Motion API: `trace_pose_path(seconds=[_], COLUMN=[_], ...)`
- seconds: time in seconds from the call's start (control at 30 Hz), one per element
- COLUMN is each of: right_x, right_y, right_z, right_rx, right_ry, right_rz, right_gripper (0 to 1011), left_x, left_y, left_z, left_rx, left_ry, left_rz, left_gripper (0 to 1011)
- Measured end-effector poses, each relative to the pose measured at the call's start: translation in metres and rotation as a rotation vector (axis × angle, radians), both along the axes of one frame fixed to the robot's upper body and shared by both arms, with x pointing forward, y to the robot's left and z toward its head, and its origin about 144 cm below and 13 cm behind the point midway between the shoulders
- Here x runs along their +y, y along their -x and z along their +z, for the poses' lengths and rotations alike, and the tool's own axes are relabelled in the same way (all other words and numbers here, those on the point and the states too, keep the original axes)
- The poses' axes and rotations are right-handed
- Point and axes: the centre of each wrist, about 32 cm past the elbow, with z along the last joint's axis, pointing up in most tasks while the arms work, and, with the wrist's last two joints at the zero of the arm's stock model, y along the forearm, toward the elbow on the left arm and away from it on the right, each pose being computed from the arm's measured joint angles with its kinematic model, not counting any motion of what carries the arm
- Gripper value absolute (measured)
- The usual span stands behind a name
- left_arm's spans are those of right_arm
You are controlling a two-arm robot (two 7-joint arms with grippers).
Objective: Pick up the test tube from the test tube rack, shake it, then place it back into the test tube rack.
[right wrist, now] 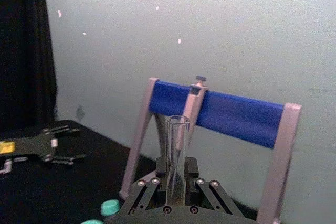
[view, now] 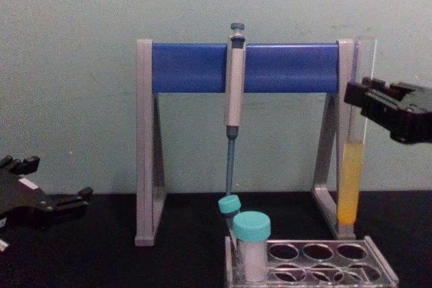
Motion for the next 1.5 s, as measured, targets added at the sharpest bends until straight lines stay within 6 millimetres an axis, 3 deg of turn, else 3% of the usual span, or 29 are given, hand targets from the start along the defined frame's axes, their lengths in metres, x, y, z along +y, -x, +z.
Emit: trace_pose_path(seconds=[0.3, 0.67, 0.97, 1.5], right_x=[0.011, 0.027, 0.025, 0.016], right_y=[0.009, -0.017, -0.03, -0.027], right_z=[-0.004, -0.007, -0.006, -0.002], right_rx=[0.02, 0.007, -0.008, -0.017], right_ry=[-0.01, -0.04, -0.039, -0.032], right_rz=[0.083, 0.116, 0.076, 0.031], right_gripper=[227, 227, 227, 227], left_x=[0.0, 0.0, 0.0, 0.0], left_y=[0.0, 0.0, 0.0, 0.0], left_z=[0.0, 0.0, 0.0, 0.0], left_rx=[0.0, 0.0, 0.0, 0.0], left_ry=[0.0, 0.0, 0.0, 0.0], left_rz=[0.0, 0.0, 0.0, 0.0], left_gripper=[1001, 1001, 1001, 1001])
